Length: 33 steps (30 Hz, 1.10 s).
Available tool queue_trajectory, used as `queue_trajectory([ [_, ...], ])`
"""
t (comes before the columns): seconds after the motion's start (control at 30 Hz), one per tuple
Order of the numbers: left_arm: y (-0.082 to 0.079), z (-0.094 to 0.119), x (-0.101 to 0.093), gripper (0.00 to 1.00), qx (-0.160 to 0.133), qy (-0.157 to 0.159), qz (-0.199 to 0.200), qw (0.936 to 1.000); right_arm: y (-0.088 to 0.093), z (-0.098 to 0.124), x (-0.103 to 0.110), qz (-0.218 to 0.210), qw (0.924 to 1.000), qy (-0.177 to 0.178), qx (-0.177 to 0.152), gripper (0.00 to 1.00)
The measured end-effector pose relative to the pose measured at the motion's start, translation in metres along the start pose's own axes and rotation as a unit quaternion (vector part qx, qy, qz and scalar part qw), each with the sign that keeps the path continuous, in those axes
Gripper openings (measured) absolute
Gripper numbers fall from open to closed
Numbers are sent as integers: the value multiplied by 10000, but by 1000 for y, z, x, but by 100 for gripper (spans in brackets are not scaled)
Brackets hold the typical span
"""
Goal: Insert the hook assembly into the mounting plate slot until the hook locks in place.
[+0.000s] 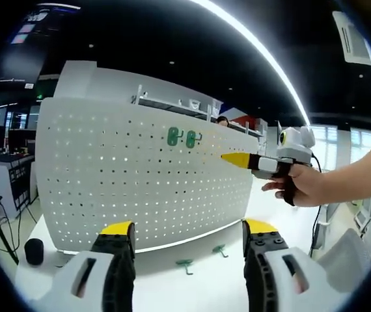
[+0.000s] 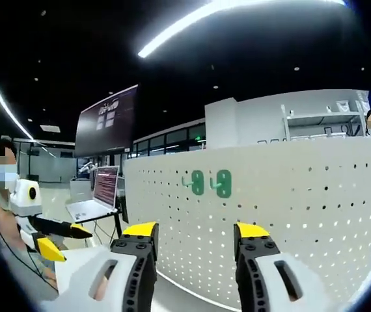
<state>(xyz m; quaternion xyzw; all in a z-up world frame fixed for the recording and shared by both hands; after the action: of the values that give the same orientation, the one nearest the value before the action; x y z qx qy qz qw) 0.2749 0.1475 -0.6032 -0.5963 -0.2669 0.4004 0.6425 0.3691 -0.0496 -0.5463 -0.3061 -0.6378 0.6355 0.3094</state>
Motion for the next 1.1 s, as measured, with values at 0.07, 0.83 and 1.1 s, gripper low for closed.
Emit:
queue_trajectory([
  [0.07,1,0,0,69,8,6,6,10000,3,4,0,-31,10000,12,39,46],
  [0.83,1,-3,-3,69,12,74,6,10000,35,48,-2,-182,9990,117,378,48],
  [1.1,3,-2,-1,70,24,56,25,10000,47,63,-2,-217,9983,159,512,48],
])
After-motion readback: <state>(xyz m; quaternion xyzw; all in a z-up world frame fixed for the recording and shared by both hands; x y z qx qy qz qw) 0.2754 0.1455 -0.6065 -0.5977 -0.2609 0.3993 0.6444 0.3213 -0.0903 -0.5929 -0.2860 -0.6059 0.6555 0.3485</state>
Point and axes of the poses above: the point that each gripper's makers call its tool centre point, and the gripper's own axes: z roughly backward along the fingers, x roughly to its left, y roughly out of its underside, the point moved 4 cm from there along z, roughly backward along the fingers, and after that the axes turned 4 degrees about x, right-handed, at the moved point
